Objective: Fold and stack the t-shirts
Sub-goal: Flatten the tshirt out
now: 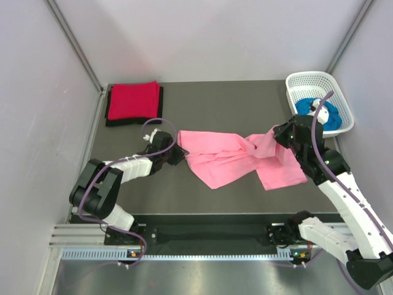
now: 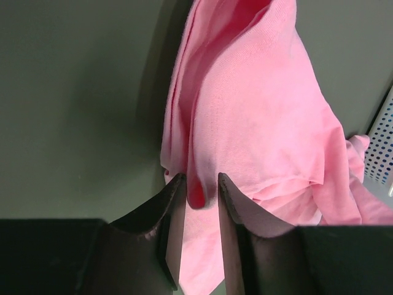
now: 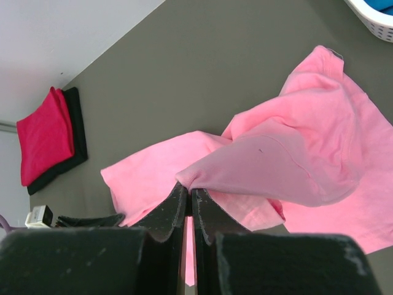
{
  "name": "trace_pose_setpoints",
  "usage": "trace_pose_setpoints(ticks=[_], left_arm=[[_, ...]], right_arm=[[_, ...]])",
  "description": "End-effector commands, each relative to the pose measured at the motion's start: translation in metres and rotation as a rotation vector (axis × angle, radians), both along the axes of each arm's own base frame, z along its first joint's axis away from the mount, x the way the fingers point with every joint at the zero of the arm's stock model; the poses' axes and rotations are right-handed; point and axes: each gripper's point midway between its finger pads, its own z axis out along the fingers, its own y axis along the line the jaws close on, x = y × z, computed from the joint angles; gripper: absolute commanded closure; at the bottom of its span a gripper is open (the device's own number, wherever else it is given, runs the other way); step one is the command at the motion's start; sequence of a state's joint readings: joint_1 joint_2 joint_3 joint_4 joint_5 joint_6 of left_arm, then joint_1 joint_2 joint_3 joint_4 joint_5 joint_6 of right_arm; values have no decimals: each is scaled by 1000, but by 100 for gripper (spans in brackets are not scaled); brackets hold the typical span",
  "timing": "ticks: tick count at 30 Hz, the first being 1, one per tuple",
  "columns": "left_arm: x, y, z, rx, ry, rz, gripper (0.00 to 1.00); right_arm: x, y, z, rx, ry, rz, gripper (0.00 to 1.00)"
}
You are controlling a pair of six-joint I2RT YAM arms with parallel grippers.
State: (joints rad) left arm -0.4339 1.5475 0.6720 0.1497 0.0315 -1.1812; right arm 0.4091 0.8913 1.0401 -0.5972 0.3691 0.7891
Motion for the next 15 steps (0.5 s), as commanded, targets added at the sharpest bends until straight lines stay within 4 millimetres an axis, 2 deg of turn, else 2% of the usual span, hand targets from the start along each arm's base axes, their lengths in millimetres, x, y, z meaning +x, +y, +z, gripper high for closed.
trace_pose_setpoints(ticks=[1, 12, 15], left_arm=[[16, -6, 25, -33, -78, 16, 68], [19, -8, 32, -42, -92, 17, 76], [19, -8, 33, -44, -93, 20, 87]], right_arm=[[5, -1, 11, 18, -47, -10, 100], [7, 0, 7, 21, -39, -9, 100], [7, 0, 6, 19, -37, -11, 100]])
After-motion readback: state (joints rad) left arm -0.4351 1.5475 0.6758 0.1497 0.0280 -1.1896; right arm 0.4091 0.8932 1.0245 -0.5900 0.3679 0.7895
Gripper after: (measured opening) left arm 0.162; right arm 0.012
